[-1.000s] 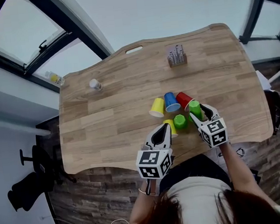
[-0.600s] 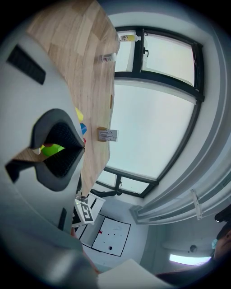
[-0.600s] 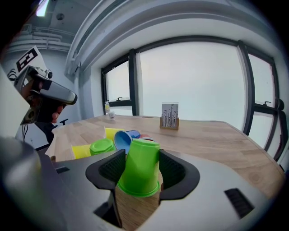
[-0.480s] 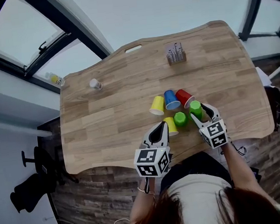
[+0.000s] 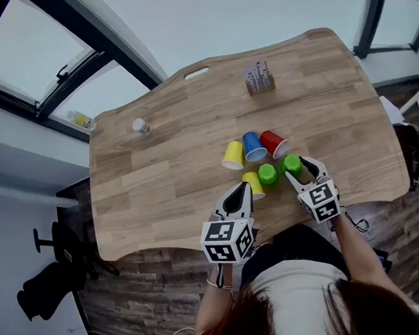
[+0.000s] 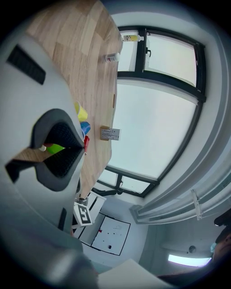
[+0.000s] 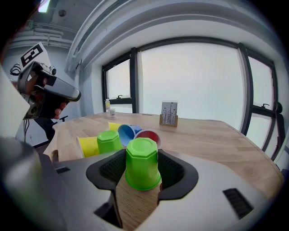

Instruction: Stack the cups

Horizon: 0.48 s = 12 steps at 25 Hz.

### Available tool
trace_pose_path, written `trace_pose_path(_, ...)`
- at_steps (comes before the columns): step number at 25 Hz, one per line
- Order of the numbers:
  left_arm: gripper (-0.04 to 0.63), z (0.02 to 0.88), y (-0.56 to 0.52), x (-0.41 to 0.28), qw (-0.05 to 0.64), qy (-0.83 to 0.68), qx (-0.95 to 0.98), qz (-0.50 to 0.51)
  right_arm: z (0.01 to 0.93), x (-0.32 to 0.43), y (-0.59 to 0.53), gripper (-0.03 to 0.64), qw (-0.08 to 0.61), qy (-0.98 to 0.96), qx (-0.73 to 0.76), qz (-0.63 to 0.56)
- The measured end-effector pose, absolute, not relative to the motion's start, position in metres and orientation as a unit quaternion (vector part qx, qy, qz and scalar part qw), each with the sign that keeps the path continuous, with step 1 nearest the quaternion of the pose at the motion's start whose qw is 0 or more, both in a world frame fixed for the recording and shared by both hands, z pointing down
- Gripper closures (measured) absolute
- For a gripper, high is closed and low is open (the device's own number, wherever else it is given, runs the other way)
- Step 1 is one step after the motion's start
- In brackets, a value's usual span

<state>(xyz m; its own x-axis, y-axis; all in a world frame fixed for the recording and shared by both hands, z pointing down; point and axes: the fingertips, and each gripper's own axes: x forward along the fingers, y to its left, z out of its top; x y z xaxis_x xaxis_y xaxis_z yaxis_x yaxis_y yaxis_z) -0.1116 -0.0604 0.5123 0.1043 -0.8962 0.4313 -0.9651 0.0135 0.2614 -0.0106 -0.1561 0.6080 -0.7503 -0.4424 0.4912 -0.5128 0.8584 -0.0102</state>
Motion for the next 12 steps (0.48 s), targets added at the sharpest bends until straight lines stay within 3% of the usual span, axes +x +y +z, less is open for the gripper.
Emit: trace_pose_path(12,0.575,0.52,-0.056,-0.127,0.291,-0.677,0.674,0.051,0.609,-0.009,-0.145,0.38,0.243,-0.934,0.248,0.084)
